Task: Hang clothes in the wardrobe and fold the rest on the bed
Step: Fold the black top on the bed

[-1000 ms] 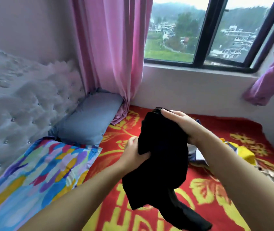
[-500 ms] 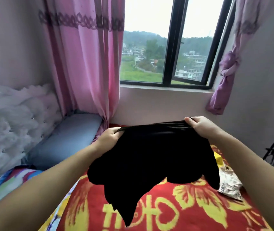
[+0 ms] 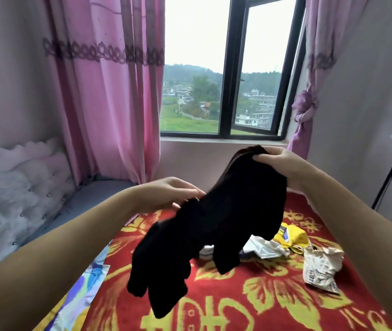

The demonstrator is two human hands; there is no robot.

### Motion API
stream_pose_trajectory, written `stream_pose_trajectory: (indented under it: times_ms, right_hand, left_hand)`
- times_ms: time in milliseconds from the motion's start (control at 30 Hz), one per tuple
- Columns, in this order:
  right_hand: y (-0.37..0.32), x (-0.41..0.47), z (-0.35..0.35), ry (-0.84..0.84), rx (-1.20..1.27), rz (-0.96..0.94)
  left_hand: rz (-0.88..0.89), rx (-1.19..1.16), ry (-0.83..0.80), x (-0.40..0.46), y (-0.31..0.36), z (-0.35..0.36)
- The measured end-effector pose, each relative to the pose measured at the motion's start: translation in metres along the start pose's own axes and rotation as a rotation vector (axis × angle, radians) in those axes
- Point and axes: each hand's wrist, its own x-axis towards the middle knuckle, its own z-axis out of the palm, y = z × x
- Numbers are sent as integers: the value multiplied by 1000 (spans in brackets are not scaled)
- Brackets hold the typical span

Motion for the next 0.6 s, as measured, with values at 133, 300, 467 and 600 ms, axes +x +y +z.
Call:
stream_pose_trajectory:
  times_ms: [133, 300, 467, 600]
  right_hand:
    - [-40, -4, 28, -348, -326, -48]
    - [-53, -6, 48, -400, -562, -146]
    - [-34, -6, 17, -248, -761, -151]
    - [2, -9, -16, -111, -1049, -144]
  left_hand:
    - [191, 22, 181, 16, 21, 20]
    - [212, -14, 39, 33, 26, 37]
    - [34, -33, 28, 32, -15, 22]
    - [-118, 233, -6, 31, -47, 12]
